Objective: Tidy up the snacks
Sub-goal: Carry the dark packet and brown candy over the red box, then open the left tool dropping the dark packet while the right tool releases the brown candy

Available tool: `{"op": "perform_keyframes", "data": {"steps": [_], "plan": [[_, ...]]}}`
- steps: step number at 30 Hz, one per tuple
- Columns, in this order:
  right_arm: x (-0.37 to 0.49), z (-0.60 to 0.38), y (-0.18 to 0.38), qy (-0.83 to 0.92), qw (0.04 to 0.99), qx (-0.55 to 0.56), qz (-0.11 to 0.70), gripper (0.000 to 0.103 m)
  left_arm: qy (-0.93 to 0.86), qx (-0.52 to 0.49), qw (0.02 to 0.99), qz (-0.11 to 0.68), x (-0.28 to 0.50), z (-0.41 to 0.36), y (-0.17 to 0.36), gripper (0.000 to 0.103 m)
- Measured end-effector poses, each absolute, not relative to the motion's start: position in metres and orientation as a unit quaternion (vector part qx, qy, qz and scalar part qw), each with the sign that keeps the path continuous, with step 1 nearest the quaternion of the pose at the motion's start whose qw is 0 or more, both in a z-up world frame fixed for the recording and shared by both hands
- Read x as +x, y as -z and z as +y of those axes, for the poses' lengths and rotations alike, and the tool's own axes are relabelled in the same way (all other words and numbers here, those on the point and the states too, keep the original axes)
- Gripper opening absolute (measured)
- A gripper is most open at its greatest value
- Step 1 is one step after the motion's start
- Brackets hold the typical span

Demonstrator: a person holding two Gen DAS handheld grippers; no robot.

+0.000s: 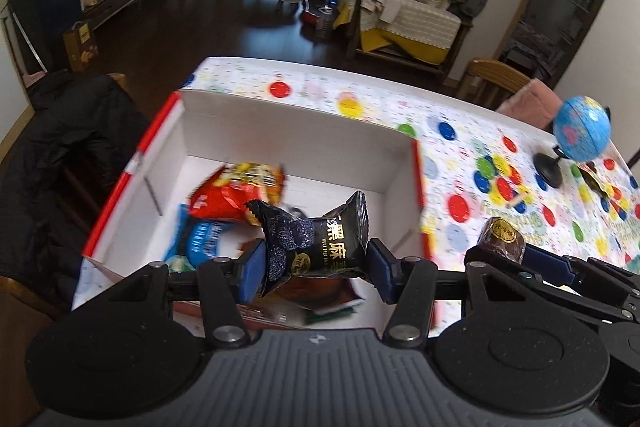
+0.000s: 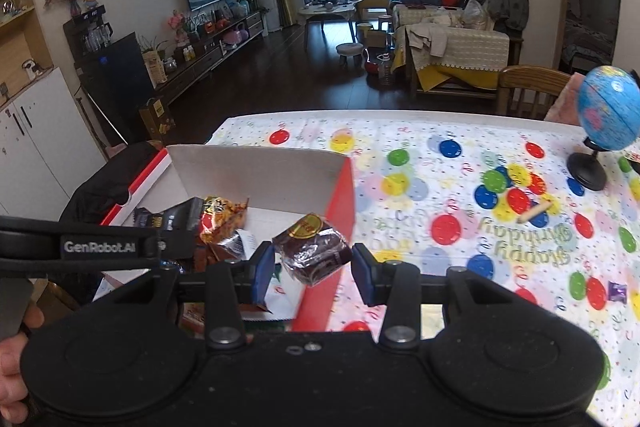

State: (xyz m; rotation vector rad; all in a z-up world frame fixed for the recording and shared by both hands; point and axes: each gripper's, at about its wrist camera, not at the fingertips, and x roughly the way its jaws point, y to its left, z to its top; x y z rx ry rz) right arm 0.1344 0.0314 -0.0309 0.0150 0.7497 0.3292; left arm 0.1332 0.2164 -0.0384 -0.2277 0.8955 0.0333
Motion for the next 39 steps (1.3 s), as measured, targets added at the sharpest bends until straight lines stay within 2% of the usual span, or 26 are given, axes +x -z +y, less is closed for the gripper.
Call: {"op": "perform_keyframes", "data": {"steps": [16, 39], "plan": [[0.183, 0.095, 0.060, -0.165, 0.906, -0.042, 0.388, 0.040, -0.069, -0.122, 0.876, 0.461, 0.164, 0.286, 0.078, 0.054], [0.206, 0.115, 0.100, -0.165, 0.884, -0.070, 0.432, 0.042, -0.063, -0.081, 0.850, 0.517, 0.190, 0.281, 0.126, 0.055]]}}
